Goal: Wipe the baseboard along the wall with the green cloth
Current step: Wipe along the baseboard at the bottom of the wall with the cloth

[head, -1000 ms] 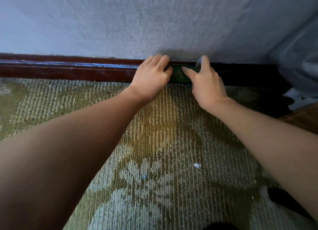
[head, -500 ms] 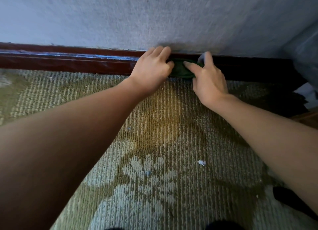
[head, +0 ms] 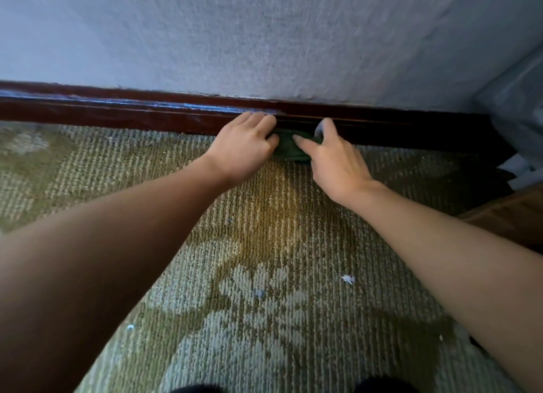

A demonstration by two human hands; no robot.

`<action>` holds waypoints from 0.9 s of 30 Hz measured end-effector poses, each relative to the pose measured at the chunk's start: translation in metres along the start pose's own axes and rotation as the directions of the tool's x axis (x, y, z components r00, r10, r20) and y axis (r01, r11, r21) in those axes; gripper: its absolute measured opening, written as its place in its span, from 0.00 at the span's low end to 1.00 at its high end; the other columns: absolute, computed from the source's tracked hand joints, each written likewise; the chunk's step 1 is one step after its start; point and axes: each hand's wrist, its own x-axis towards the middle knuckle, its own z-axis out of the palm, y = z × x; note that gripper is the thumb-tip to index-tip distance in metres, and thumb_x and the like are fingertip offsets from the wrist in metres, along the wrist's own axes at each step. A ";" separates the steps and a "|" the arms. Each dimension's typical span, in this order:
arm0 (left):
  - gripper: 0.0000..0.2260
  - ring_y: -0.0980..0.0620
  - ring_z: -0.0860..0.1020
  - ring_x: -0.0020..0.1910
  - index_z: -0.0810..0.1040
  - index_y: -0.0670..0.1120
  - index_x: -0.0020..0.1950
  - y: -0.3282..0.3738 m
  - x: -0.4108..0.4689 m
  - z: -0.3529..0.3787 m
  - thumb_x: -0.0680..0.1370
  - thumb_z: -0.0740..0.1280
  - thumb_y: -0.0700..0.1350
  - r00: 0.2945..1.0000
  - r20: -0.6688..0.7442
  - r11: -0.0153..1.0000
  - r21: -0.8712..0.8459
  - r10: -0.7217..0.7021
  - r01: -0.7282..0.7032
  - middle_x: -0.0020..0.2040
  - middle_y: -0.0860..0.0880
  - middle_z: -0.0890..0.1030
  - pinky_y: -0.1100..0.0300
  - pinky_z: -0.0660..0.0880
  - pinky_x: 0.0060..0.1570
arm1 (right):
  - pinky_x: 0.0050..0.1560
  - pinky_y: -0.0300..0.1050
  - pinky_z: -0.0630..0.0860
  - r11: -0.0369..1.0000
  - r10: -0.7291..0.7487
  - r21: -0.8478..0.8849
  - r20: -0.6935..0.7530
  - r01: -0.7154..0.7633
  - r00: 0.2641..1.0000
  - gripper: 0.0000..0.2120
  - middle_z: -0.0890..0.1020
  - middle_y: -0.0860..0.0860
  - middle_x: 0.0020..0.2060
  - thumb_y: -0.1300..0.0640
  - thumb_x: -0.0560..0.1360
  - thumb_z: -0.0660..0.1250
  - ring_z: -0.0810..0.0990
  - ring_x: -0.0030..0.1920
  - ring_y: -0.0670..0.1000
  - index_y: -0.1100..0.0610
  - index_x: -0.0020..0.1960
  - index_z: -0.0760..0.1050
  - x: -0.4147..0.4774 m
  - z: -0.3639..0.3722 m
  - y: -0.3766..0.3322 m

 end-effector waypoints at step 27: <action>0.08 0.36 0.74 0.47 0.78 0.34 0.50 -0.013 0.017 0.014 0.71 0.65 0.31 0.978 0.054 0.965 -0.157 -0.202 0.208 0.48 0.34 0.75 0.46 0.70 0.46 | 0.40 0.48 0.63 0.996 -0.042 -0.088 -0.074 0.036 0.996 0.17 0.70 0.58 0.54 0.57 0.79 0.54 0.73 0.48 0.60 0.56 0.67 0.65 0.021 -0.005 -0.009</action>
